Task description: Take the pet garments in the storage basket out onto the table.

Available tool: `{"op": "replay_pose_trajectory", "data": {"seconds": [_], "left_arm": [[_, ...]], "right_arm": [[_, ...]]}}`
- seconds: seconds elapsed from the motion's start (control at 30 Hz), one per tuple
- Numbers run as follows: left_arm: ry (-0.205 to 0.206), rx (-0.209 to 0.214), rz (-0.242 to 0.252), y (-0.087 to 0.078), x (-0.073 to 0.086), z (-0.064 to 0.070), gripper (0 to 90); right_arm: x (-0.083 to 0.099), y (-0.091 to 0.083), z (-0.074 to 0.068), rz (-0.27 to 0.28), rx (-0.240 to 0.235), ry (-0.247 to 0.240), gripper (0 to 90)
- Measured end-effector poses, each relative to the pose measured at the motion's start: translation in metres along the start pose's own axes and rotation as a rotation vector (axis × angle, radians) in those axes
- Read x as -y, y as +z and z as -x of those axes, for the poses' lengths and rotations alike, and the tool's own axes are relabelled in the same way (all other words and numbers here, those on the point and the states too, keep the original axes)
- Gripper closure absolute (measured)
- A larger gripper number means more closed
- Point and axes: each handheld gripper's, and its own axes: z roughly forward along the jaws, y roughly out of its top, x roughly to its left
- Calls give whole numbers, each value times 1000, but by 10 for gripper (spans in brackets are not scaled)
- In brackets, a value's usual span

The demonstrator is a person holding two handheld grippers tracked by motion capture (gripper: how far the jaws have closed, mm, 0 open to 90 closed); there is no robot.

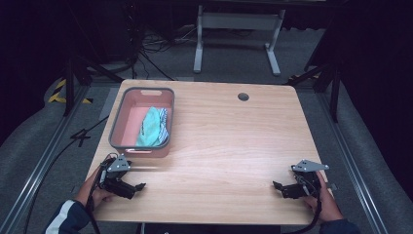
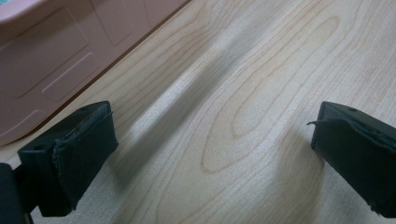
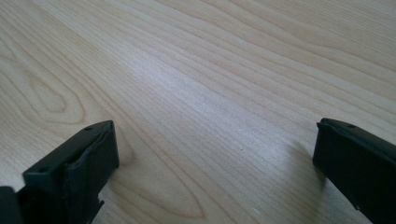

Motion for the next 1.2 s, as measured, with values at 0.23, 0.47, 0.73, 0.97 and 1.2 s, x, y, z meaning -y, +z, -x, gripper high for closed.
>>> {"op": "replay_pose_trajectory", "data": {"seconds": [0.23, 0.47, 0.73, 0.97, 1.2], "left_arm": [[-15, -17, 15, -3, 3, 2, 49], [-1, 1, -5, -5, 2, -2, 58], [-6, -16, -19, -13, -2, -3, 187], [8, -7, -6, -22, -10, 6, 214], [18, -18, 29, -36, -18, 10, 214]], "right_arm": [[0, 0, 0, 0, -1, -2, 4], [0, 0, 0, 0, 0, 0, 4], [0, 0, 0, 0, 3, 3, 5], [0, 0, 0, 0, 2, 2, 5], [0, 0, 0, 0, 2, 2, 5]]}}
